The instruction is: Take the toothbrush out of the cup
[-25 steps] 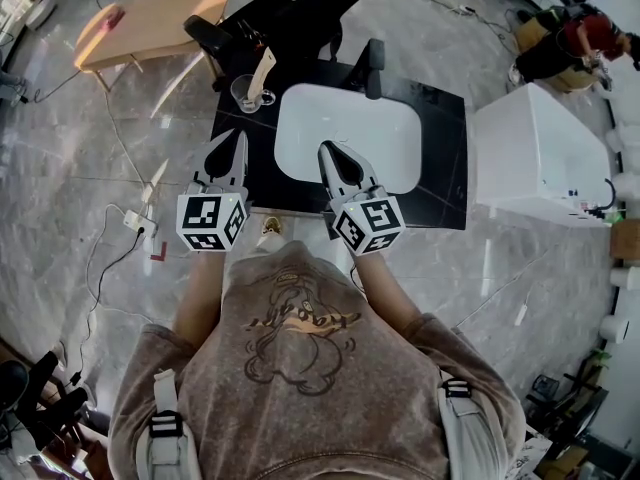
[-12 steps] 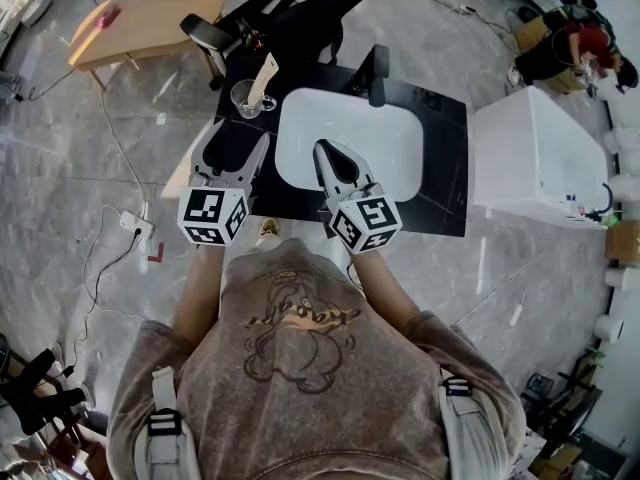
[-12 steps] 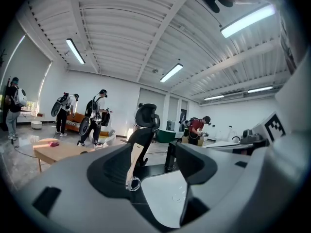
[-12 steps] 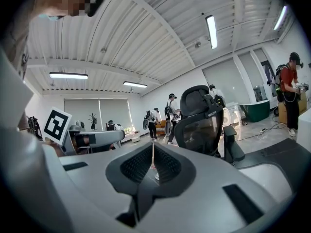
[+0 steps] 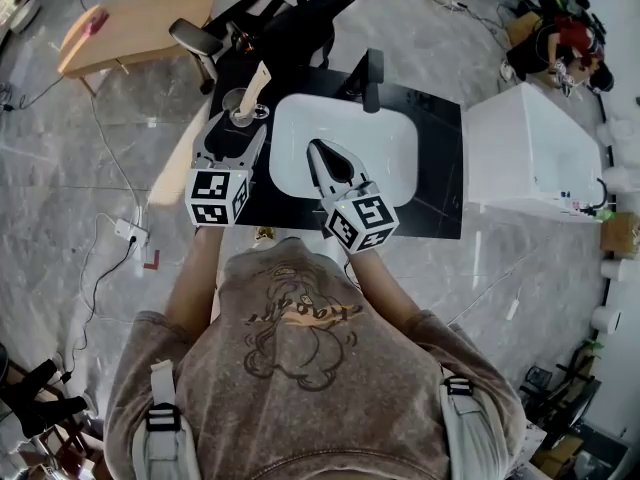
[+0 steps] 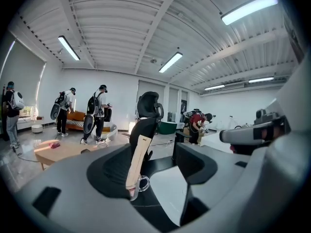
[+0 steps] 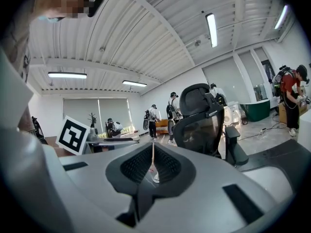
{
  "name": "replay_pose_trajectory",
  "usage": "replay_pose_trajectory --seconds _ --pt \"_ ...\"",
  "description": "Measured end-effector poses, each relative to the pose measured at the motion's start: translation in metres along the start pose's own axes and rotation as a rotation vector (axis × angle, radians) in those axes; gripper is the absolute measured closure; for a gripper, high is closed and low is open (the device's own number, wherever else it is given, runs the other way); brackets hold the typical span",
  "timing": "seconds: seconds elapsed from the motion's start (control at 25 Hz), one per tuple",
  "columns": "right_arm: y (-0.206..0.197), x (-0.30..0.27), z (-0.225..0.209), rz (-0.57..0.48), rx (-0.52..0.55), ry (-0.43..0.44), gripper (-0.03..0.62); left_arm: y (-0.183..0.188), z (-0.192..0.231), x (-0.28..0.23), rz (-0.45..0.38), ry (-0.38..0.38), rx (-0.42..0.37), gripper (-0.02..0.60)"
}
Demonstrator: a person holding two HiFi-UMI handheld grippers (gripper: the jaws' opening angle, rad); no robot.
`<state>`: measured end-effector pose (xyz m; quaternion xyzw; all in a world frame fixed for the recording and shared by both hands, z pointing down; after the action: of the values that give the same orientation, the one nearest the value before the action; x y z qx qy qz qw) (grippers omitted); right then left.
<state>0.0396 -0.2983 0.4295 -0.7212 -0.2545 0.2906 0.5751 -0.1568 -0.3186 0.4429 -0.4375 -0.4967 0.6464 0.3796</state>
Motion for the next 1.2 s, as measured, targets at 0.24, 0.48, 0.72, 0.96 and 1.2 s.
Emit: replay_pose_trajectory --seconds 0.24,0.48,0.72,0.96,1.2 --pt "-0.003 -0.011 -0.002 0.013 -0.009 0.009 0.569 -0.012 0.014 -0.047 0.043 0.014 -0.033 0.295" --pt "-0.004 -0.017 -0.006 0.024 -0.014 0.007 0.569 -0.034 0.029 -0.095 0.121 0.046 -0.057 0.295" --pt "-0.007 -0.019 -0.012 0.037 -0.021 -0.008 0.569 -0.053 0.047 -0.127 0.195 0.068 -0.029 0.295" --pt "-0.008 -0.020 -0.017 0.046 -0.024 -0.022 0.569 -0.056 0.054 -0.136 0.218 0.070 -0.025 0.297" --pt "-0.009 -0.021 -0.017 0.047 -0.025 -0.024 0.569 -0.057 0.055 -0.135 0.229 0.065 -0.048 0.353"
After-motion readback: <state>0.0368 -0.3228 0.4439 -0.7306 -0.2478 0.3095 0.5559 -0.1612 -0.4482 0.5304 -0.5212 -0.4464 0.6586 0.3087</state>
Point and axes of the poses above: the fingertips, and each gripper's own axes: x backward along the fingers, z to its left, y out of its top, the point moved 7 cm from there along x, backward along the fingers, and after that the axes turned 3 degrees about x, right-handed, at the moved point
